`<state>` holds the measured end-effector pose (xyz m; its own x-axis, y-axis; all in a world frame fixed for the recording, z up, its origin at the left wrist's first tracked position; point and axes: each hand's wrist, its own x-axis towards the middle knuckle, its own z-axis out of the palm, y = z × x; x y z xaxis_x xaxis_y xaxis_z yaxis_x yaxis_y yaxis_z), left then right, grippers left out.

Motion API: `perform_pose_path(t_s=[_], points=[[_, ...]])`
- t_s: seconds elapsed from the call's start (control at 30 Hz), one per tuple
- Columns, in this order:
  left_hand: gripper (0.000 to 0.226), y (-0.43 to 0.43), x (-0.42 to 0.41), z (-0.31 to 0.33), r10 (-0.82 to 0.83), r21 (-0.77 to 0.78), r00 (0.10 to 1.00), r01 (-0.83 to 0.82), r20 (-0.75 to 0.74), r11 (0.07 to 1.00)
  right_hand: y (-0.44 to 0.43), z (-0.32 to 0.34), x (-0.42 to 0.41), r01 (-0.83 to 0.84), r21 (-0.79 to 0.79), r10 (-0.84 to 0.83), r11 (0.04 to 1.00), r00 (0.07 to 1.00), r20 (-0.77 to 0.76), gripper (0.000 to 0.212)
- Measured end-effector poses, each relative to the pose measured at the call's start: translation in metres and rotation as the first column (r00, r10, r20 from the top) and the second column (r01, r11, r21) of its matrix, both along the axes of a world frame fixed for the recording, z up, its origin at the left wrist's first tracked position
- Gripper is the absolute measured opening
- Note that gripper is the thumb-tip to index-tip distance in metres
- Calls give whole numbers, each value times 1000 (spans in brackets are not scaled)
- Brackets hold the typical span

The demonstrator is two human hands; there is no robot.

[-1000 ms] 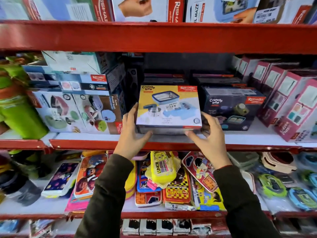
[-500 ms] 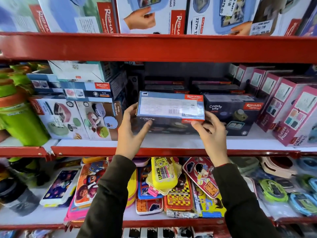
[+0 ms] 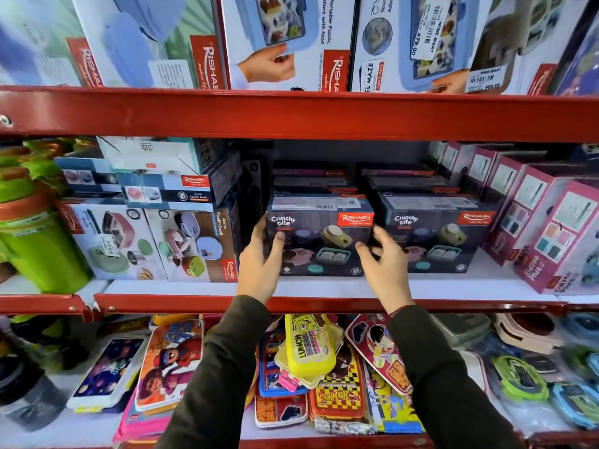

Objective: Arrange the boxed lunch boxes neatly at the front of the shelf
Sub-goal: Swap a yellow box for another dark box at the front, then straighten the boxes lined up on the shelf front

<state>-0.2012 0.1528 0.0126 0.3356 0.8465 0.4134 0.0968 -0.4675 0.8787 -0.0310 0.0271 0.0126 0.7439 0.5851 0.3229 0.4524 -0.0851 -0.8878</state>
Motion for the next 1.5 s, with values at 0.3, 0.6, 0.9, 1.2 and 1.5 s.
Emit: perform_pose_path(t_s=[0.3, 0.6, 0.9, 1.2, 1.5], points=[[56, 1, 1, -8, -71, -103, 989, 84, 127, 991, -3, -7, -5, -30, 96, 42, 995, 990, -133, 56], [62, -5, -5, -8, -137, -200, 961, 187, 238, 962, -17, -2, -13, -73, 257, 145, 964, 950, -276, 43], [61, -30, -30, -7, -172, -208, 950, 229, 260, 951, -51, -5, -25, -118, 251, 183, 961, 950, -255, 56], [72, -42, -44, -8, -144, -178, 966, 184, 214, 967, -62, -11, -34, -144, 283, 208, 948, 955, -211, 54], [79, -65, -42, -2, -10, -117, 951, 48, 309, 992, -74, -11, -28, -133, 283, 182, 950, 971, -156, 54]])
